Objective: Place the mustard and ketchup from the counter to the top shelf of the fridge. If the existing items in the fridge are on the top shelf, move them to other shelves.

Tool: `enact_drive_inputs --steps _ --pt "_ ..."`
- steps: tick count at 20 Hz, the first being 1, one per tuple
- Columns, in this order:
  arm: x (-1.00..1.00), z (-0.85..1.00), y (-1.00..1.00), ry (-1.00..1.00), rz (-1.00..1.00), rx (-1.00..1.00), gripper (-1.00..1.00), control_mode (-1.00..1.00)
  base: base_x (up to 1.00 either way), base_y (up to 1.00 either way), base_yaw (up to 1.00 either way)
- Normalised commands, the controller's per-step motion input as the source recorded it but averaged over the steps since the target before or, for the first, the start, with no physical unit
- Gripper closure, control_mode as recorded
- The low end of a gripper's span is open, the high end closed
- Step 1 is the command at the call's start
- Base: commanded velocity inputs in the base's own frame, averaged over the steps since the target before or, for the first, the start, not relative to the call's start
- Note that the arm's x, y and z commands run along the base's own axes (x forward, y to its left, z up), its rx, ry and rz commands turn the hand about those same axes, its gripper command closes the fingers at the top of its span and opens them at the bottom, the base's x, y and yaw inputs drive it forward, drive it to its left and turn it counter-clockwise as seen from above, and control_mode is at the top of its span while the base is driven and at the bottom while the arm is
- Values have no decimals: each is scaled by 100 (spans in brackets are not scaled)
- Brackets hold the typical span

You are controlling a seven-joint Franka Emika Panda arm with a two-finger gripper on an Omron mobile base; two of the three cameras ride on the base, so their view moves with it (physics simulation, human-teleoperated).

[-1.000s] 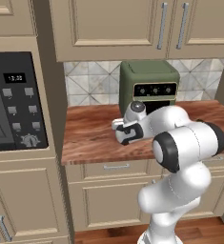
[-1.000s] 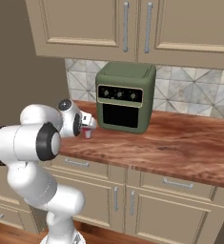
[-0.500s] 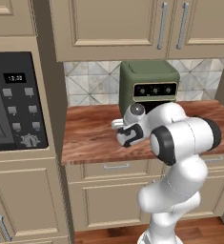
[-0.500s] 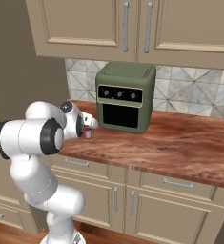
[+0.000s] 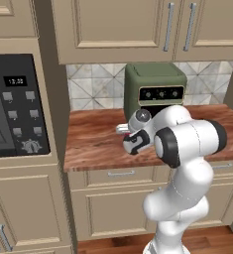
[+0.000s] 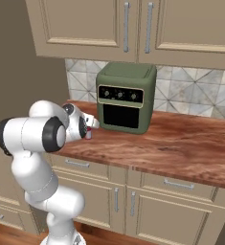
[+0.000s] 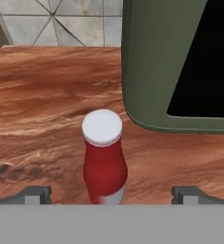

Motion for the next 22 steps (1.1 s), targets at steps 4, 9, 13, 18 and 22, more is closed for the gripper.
enact_drive_inputs --steps 4,9,13,18,22 --pt "9 0 0 -2 0 0 -100 -100 0 0 0" --pt "10 0 0 -2 0 0 -100 -100 0 0 0" --pt "13 0 0 -1 0 0 -100 -100 0 0 0" --pt "12 0 0 0 0 0 -100 -100 0 0 0" --pt "10 -1 0 0 0 0 -100 -100 0 0 0"
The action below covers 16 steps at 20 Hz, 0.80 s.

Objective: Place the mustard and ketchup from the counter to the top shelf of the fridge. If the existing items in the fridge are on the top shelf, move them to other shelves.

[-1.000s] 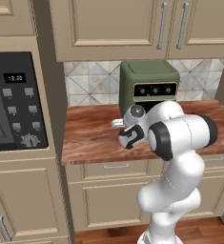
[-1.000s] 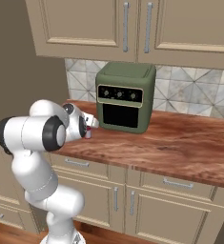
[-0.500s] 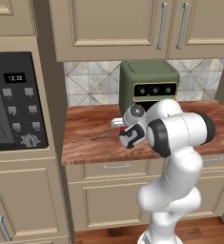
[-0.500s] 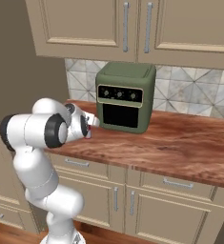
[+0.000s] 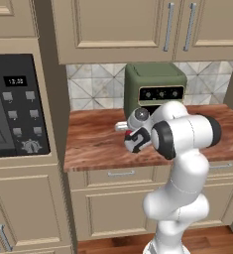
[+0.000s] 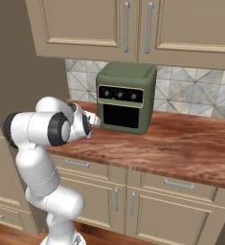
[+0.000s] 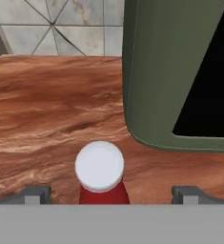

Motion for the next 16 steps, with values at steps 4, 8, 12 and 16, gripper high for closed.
enact_drive_inputs --steps 4,8,12,16 --pt "8 -1 3 0 0 0 -100 -100 0 0 0" --pt "2 0 2 0 0 0 100 -100 0 0 0" --pt "0 0 0 0 0 0 100 -100 0 0 0" --pt "-18 6 0 0 0 0 100 -100 0 0 0"
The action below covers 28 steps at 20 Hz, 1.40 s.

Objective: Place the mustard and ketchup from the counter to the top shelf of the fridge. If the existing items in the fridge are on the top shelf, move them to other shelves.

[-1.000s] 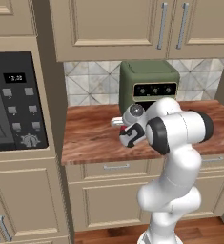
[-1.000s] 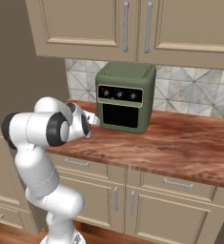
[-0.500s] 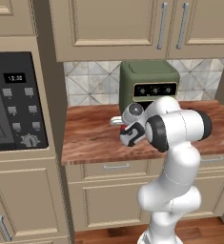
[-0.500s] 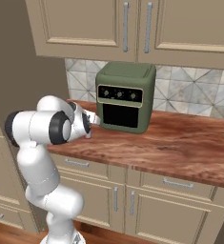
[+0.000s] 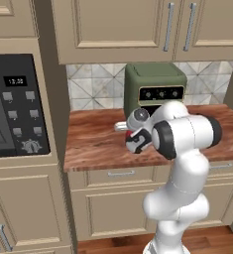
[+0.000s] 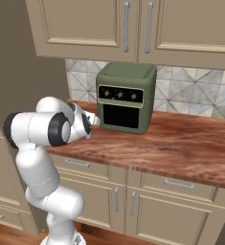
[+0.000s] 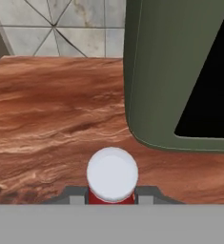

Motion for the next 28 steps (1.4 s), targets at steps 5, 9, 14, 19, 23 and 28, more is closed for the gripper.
enact_drive_inputs --steps 5,9,14,19,23,28 --pt "-45 58 0 -5 0 0 100 -100 0 0 0" --pt "-62 100 0 -3 0 -1 100 -100 0 0 0" --pt "-80 100 0 0 0 -6 100 -100 0 0 0" --pt "-99 100 0 0 0 -3 100 -100 0 0 0" --pt "-99 100 -2 0 0 -2 100 -100 0 0 0" --pt "-100 100 -1 6 0 -2 100 -100 0 0 0"
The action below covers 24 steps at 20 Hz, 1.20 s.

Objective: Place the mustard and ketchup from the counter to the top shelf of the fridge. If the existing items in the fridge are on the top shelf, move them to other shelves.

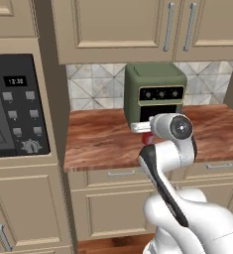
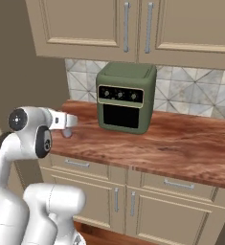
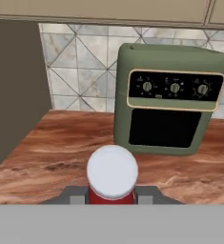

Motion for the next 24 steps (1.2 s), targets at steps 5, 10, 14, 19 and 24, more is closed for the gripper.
enact_drive_inputs --steps 5,10,14,19,24 --pt "-99 100 -5 15 0 0 100 -100 0 0 0" --pt "-89 83 -12 18 0 0 100 -100 0 0 0" --pt "-65 41 -4 13 0 0 100 -100 0 0 0" --pt "-2 0 0 0 -1 0 100 -100 0 0 0" --pt "-30 0 -1 0 0 0 100 100 -40 -6 0"
